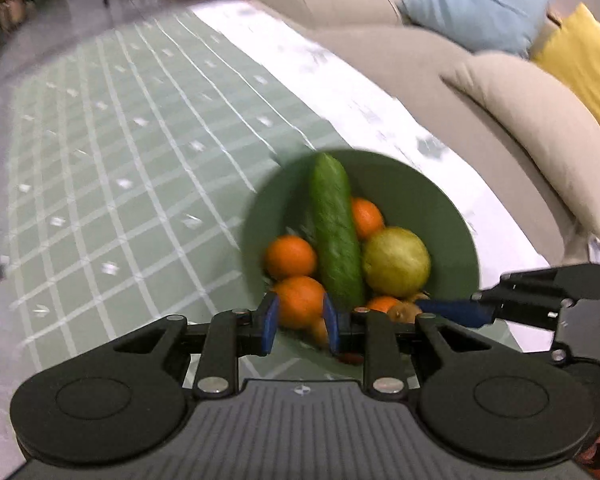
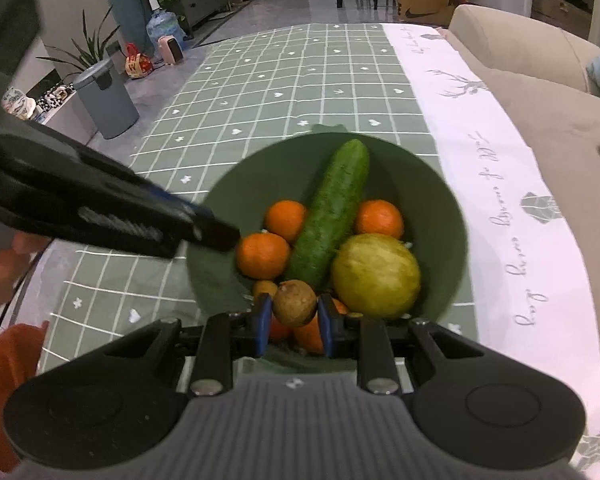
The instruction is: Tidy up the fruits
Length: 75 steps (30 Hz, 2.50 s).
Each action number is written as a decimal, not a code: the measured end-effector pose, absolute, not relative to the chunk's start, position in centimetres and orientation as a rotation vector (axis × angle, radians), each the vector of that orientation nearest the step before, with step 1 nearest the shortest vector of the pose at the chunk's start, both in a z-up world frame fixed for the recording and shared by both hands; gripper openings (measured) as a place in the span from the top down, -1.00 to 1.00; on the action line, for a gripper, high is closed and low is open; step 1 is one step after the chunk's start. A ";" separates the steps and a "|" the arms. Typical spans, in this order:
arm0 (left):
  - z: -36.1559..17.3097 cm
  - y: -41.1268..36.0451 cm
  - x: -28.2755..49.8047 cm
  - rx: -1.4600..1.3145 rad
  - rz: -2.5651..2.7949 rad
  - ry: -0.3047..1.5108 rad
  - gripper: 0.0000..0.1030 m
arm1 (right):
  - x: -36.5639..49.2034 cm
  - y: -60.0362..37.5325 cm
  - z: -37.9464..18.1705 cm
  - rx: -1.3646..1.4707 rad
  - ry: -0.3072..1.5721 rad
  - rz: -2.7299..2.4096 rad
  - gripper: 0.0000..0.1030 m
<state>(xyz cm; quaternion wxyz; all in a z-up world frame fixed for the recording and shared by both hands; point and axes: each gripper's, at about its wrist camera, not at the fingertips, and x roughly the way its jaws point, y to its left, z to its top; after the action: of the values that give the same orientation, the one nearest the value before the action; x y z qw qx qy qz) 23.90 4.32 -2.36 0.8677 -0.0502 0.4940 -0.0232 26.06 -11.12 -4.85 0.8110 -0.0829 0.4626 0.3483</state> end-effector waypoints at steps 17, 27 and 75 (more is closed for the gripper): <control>-3.6 6.5 21.8 -0.114 -0.011 1.042 0.41 | 27.5 -7.4 -7.3 -0.128 1.111 0.682 0.60; -3.7 6.7 21.4 -0.117 -0.007 1.052 0.39 | 28.2 -7.2 -8.5 -0.083 1.159 0.652 0.57; 3.4 -0.1 3.9 0.079 0.238 0.529 -0.70 | -0.3 -19.5 6.4 -0.047 0.361 0.304 -0.83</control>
<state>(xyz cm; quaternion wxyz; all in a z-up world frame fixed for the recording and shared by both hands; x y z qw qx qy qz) 3.85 -0.10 3.40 0.9575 0.0391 0.2606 0.1174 -0.26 -19.54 6.37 0.9720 -0.0234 0.1789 0.1505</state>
